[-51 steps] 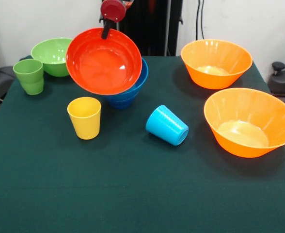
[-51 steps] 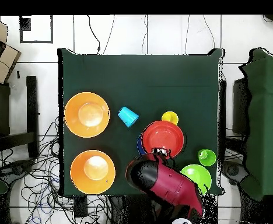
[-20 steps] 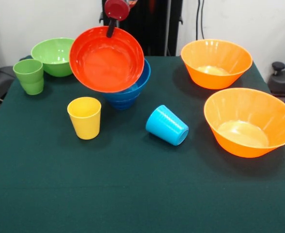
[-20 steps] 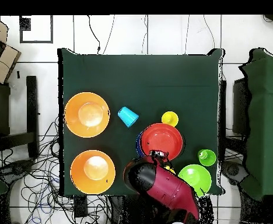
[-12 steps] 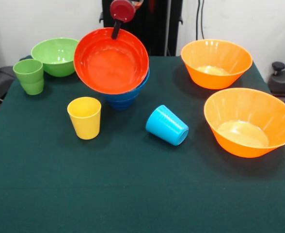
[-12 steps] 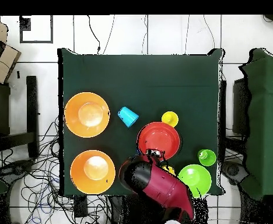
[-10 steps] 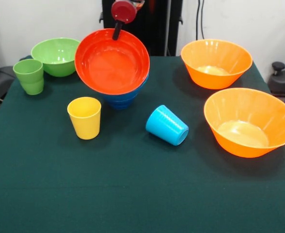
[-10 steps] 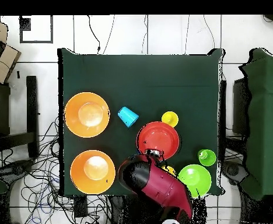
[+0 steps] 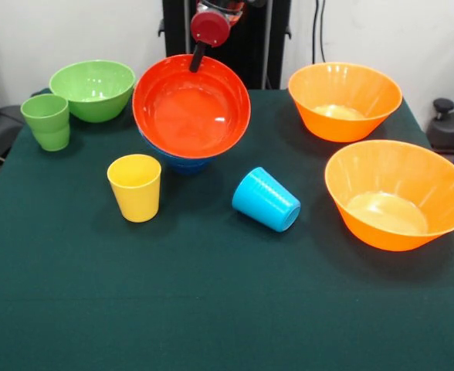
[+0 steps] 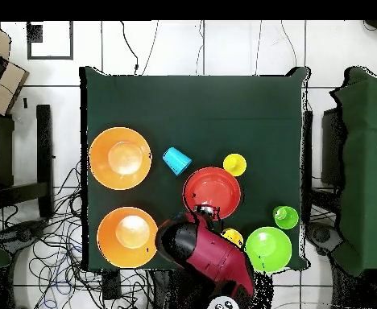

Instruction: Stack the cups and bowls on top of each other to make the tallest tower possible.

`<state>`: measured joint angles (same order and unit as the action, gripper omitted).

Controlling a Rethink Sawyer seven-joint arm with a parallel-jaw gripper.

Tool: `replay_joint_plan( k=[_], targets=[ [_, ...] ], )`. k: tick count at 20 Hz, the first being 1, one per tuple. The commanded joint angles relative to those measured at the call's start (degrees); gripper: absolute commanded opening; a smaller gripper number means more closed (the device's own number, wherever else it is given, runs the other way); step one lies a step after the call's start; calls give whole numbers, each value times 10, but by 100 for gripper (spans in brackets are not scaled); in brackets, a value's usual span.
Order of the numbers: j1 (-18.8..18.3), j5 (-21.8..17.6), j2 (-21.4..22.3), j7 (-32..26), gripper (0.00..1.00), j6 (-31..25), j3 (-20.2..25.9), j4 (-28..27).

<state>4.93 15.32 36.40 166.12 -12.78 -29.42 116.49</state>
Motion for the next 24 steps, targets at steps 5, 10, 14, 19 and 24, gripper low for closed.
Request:
replay_joint_plan(
  k=[5, 10, 14, 19, 24],
  targets=[
    [1, 17, -2, 77, 0, 9, 18, 37],
    [1, 13, 6, 70, 0, 0, 10, 40],
    [3, 14, 12, 70, 0, -6, 8, 46],
    [1, 19, 5, 79, 0, 18, 19, 56],
    [9, 21, 7, 79, 0, 11, 11, 52]
  ],
)
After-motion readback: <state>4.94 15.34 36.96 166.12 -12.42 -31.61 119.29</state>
